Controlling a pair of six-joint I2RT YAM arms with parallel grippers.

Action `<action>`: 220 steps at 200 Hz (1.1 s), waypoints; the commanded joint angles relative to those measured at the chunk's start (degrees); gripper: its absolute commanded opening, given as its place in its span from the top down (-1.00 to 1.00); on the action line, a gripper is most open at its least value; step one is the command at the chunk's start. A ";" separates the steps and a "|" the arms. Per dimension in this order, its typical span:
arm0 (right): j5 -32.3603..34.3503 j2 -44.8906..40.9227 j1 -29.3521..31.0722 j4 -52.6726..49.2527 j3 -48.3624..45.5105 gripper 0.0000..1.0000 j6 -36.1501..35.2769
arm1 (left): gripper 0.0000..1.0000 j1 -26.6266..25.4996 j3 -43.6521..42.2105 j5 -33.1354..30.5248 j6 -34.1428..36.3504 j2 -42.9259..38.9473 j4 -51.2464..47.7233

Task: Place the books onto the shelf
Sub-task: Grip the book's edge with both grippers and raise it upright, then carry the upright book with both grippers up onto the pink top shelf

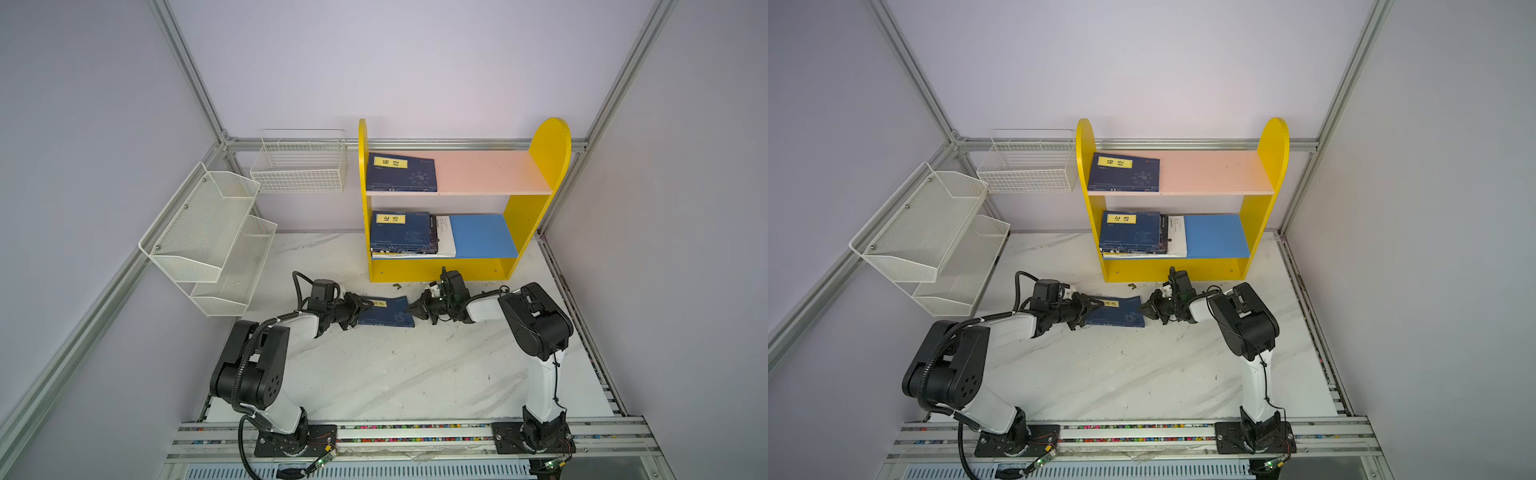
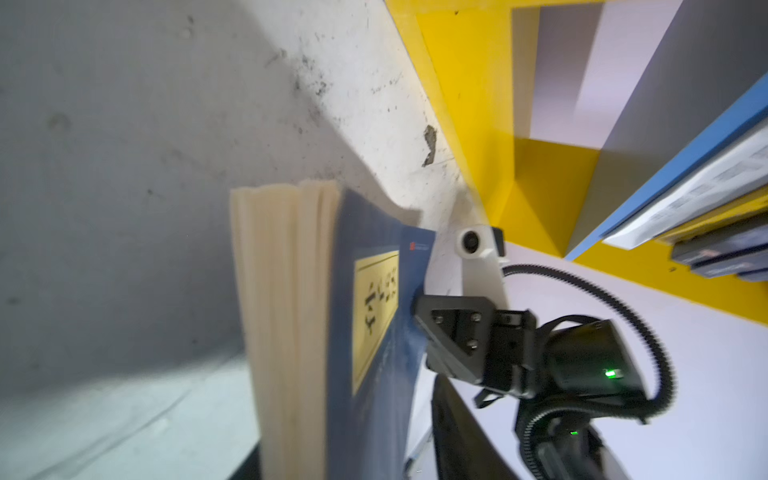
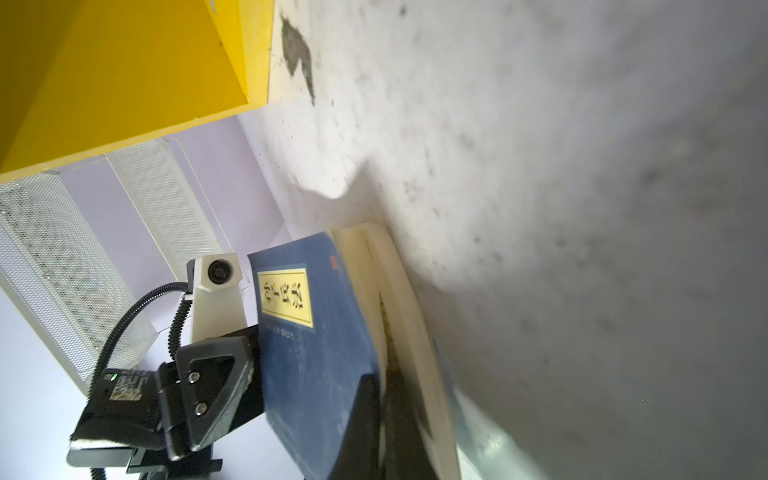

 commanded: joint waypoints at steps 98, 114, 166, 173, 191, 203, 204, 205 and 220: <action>7.70 -17.67 -3.42 -10.97 2.70 -0.30 -11.38 | 1.00 -0.24 14.55 -0.42 10.11 -17.35 -22.08; 8.38 -22.28 -3.46 -15.74 5.08 -0.47 -14.45 | 1.00 -0.24 20.69 1.54 14.11 -19.06 -27.01; 11.47 -33.48 -3.40 -25.72 15.09 -0.95 -20.91 | 1.00 -0.24 40.56 6.34 14.08 -20.52 -27.52; 11.32 -34.56 -3.46 -25.53 16.19 -0.95 -21.35 | 1.00 -0.24 43.18 7.30 13.65 -19.94 -26.60; 11.38 -37.09 -3.44 -22.77 17.40 -0.95 -20.47 | 1.00 -0.24 49.08 8.40 12.71 -18.60 -25.08; 11.67 -38.21 -3.48 -20.81 17.59 -0.95 -19.93 | 1.00 -0.24 52.04 8.72 11.60 -17.63 -23.01; 11.71 -38.26 -3.47 -20.63 17.59 -0.95 -19.81 | 1.00 -0.24 52.25 8.80 11.49 -17.50 -22.78; 11.72 -38.24 -3.43 -20.45 17.54 -0.95 -19.71 | 1.00 -0.24 52.44 8.84 11.34 -17.39 -22.53; 10.86 -40.20 -3.40 -16.97 17.37 -0.95 -19.04 | 1.00 -0.24 55.50 10.35 9.26 -15.78 -18.84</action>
